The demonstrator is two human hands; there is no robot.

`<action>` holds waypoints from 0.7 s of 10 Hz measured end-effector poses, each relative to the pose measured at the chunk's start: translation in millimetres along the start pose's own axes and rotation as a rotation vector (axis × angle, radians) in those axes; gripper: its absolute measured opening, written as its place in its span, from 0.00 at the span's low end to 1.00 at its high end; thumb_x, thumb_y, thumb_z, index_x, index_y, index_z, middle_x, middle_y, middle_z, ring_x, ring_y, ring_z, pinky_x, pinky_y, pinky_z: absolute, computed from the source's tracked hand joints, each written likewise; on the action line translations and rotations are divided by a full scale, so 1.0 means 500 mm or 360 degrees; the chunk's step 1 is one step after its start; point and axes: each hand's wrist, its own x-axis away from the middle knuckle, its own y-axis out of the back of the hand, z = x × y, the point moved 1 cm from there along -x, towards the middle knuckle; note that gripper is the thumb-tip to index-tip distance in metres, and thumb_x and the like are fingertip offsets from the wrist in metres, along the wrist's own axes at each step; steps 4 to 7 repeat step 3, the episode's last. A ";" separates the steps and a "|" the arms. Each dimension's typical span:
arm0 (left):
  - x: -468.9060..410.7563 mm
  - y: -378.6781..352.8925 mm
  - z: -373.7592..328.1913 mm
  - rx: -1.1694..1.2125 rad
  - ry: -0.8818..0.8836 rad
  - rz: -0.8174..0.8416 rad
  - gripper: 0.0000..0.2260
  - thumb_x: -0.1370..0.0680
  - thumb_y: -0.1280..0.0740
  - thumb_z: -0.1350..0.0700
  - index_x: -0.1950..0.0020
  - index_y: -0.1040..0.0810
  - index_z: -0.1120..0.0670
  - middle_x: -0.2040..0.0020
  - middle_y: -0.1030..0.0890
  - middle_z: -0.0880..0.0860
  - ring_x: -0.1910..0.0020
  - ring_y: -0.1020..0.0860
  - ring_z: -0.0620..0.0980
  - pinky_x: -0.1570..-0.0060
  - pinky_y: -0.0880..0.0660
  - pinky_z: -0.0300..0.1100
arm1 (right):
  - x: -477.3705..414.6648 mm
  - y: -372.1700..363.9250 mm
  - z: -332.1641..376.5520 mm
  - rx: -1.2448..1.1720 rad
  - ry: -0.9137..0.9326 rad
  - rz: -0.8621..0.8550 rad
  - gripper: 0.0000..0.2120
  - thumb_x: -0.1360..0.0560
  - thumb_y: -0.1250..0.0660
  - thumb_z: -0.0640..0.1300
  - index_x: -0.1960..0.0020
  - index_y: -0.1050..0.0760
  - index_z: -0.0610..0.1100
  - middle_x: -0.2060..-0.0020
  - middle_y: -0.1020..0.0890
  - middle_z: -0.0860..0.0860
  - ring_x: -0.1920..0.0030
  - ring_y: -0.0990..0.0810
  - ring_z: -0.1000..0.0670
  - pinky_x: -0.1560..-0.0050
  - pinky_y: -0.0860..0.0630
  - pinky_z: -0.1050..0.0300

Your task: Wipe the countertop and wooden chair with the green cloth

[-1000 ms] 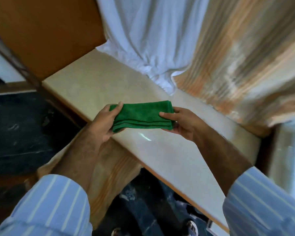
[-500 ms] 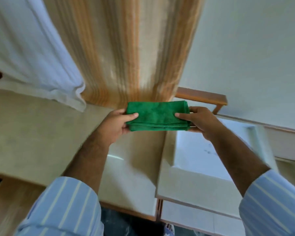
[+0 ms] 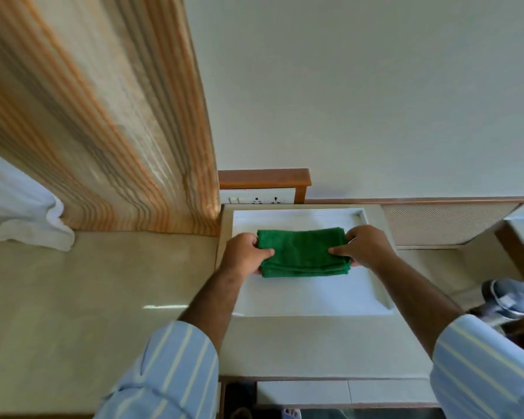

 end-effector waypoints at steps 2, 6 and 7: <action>-0.003 -0.005 -0.018 -0.1039 -0.0279 -0.0090 0.16 0.28 0.25 0.44 0.59 0.26 0.53 0.58 0.19 0.53 0.60 0.22 0.52 0.71 0.35 0.42 | 0.006 -0.014 -0.025 0.0530 0.0075 -0.0135 0.24 0.29 0.22 0.62 0.46 0.22 0.45 0.55 0.16 0.49 0.53 0.16 0.48 0.49 0.15 0.48; -0.003 0.030 -0.070 -0.1145 -0.0340 -0.0057 0.21 0.27 0.28 0.42 0.44 0.24 0.56 0.46 0.19 0.56 0.48 0.21 0.55 0.58 0.25 0.45 | 0.008 0.063 0.013 0.0744 0.0336 -0.0296 0.32 0.27 0.26 0.65 0.33 0.27 0.45 0.40 0.18 0.46 0.40 0.18 0.44 0.42 0.18 0.47; -0.003 0.030 -0.070 -0.1145 -0.0340 -0.0057 0.21 0.27 0.28 0.42 0.44 0.24 0.56 0.46 0.19 0.56 0.48 0.21 0.55 0.58 0.25 0.45 | 0.008 0.063 0.013 0.0744 0.0336 -0.0296 0.32 0.27 0.26 0.65 0.33 0.27 0.45 0.40 0.18 0.46 0.40 0.18 0.44 0.42 0.18 0.47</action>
